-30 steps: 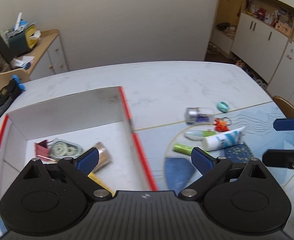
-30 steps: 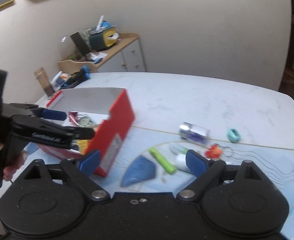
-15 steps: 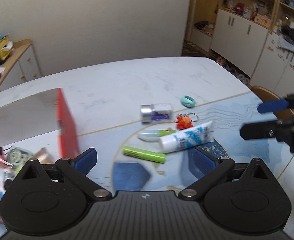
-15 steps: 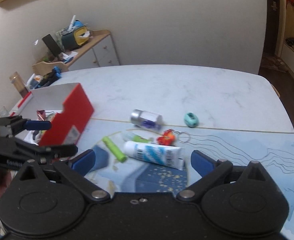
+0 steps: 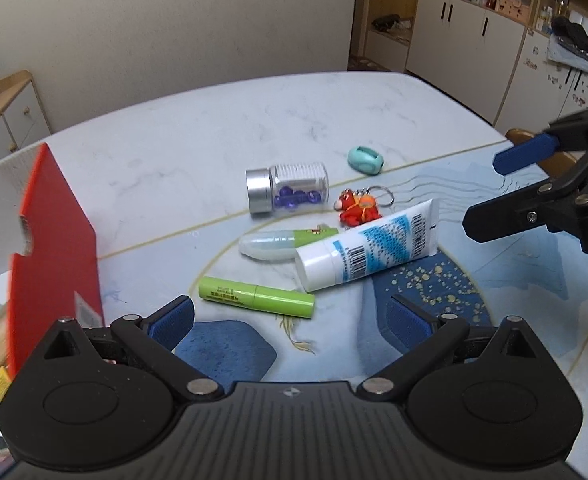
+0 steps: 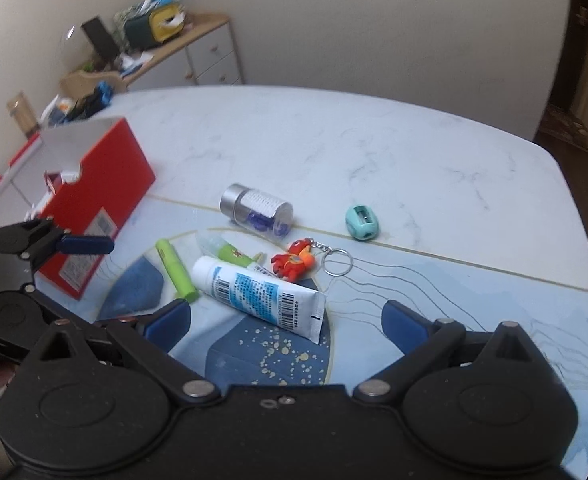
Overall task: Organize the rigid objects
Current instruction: 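Grasp the green highlighter with the left gripper while the right gripper grasps the white tube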
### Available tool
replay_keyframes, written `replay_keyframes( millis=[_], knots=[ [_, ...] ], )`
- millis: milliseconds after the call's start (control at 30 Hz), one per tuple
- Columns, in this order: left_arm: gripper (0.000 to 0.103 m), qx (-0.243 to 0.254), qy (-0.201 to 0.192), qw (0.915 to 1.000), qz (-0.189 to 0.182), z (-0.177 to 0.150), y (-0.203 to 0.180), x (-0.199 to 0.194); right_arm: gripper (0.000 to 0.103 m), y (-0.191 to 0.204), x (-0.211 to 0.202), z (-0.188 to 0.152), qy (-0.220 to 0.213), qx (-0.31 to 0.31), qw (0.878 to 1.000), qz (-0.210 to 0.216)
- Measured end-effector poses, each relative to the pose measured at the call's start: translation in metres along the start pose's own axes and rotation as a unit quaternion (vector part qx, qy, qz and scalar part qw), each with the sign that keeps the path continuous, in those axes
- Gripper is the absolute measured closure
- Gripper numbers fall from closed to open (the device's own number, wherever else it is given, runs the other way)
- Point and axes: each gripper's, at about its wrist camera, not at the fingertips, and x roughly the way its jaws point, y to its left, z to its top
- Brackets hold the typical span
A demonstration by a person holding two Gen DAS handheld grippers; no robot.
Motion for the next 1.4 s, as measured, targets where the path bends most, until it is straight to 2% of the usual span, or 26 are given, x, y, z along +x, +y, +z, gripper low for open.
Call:
replay_keyframes(
  millis=[167,267,333,467,533,600,800,933,1100,1267,1400],
  knots=[
    [0.000,-0.006,0.010,0.9998,-0.016,0.000,0.009,0.017,0.005,-0.002,0.019,0.008,0.021,-0.028,0.999,0.011],
    [0.000,-0.005,0.009,0.9999,-0.012,0.001,0.013,0.024,0.005,-0.002,0.032,0.011,0.035,-0.044,0.998,0.015],
    [0.000,-0.004,0.011,0.9999,-0.008,0.003,0.016,0.030,0.013,-0.002,0.040,0.013,0.046,-0.061,0.997,0.017],
    [0.000,-0.005,0.013,0.9998,-0.014,0.005,0.021,0.038,0.017,-0.002,0.054,0.017,0.061,-0.089,0.994,0.019],
    [0.000,-0.001,0.020,0.9997,-0.013,0.005,0.023,0.043,0.024,-0.003,0.059,0.019,0.065,-0.094,0.993,0.024],
    [0.000,-0.004,0.020,0.9997,-0.013,0.005,0.026,0.045,0.027,-0.004,0.062,0.020,0.068,-0.098,0.992,0.031],
    [0.001,-0.008,0.023,0.9994,-0.026,0.004,0.031,0.051,0.035,-0.005,0.068,0.021,0.073,-0.112,0.990,0.051],
    [0.001,-0.004,0.016,0.9994,-0.029,0.003,0.031,0.052,0.046,-0.005,0.069,0.019,0.077,-0.117,0.988,0.066],
    [0.002,0.006,0.014,0.9994,-0.032,0.001,0.030,0.052,0.054,0.001,0.068,0.013,0.085,-0.132,0.984,0.081],
    [0.007,0.035,0.012,0.9990,-0.024,-0.001,0.024,0.050,0.058,0.007,0.067,0.009,0.084,-0.140,0.982,0.098],
    [0.012,0.048,0.011,0.9986,-0.020,-0.002,0.022,0.050,0.059,0.016,0.070,0.006,0.088,-0.155,0.980,0.093]
  ],
)
